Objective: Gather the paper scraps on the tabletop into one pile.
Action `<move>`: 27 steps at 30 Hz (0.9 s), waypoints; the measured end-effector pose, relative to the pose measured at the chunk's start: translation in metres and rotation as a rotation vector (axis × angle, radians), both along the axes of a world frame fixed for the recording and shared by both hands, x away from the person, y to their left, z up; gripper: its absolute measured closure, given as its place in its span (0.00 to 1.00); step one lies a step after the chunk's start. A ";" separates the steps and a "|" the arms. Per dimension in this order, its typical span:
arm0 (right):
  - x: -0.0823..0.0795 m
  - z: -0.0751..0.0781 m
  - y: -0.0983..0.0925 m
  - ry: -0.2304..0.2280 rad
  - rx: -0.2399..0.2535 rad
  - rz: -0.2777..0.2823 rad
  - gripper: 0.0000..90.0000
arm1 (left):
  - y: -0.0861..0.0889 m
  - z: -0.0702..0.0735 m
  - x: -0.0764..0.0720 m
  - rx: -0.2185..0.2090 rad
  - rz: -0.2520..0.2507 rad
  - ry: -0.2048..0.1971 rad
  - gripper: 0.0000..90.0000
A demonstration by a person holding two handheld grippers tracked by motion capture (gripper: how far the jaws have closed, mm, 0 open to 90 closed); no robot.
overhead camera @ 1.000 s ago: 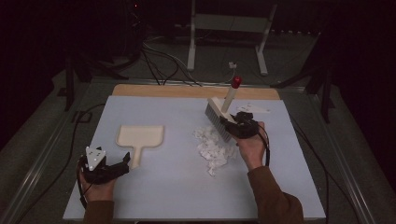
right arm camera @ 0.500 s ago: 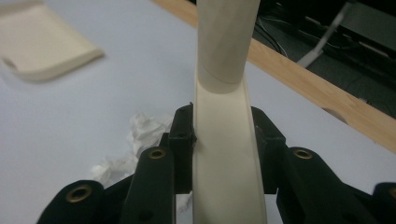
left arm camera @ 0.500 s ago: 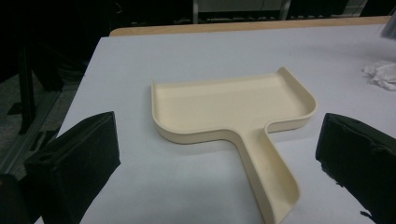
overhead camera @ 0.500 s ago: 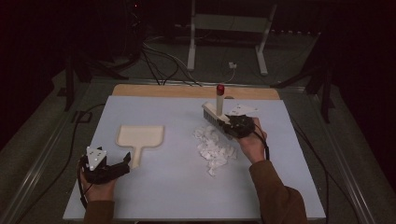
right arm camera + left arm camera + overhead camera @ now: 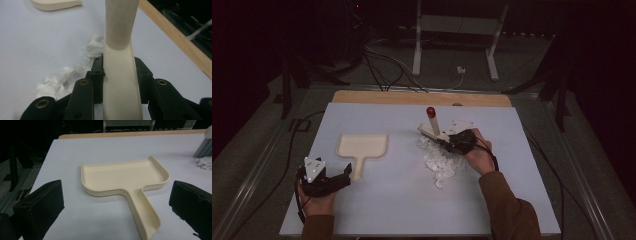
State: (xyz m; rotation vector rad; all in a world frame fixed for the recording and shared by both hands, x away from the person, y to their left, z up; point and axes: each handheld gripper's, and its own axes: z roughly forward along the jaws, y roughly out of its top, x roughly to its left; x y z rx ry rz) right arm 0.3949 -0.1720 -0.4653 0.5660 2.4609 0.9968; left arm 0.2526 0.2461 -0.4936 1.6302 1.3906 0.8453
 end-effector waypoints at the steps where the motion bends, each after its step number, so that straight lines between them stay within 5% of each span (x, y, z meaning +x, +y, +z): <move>1: -0.001 0.000 -0.001 0.001 -0.003 0.017 0.75 | 0.000 0.000 0.000 0.000 0.000 0.000 0.00; 12: -0.022 0.007 -0.019 0.035 0.002 0.131 0.75 | -0.002 -0.001 0.001 0.004 -0.001 0.003 0.00; 22: -0.016 0.014 -0.028 0.009 0.141 -0.040 0.75 | -0.002 -0.001 0.001 0.002 -0.005 0.007 0.00; 27: -0.019 0.018 -0.038 0.000 0.171 -0.133 0.75 | -0.003 -0.001 0.001 0.003 -0.007 0.006 0.00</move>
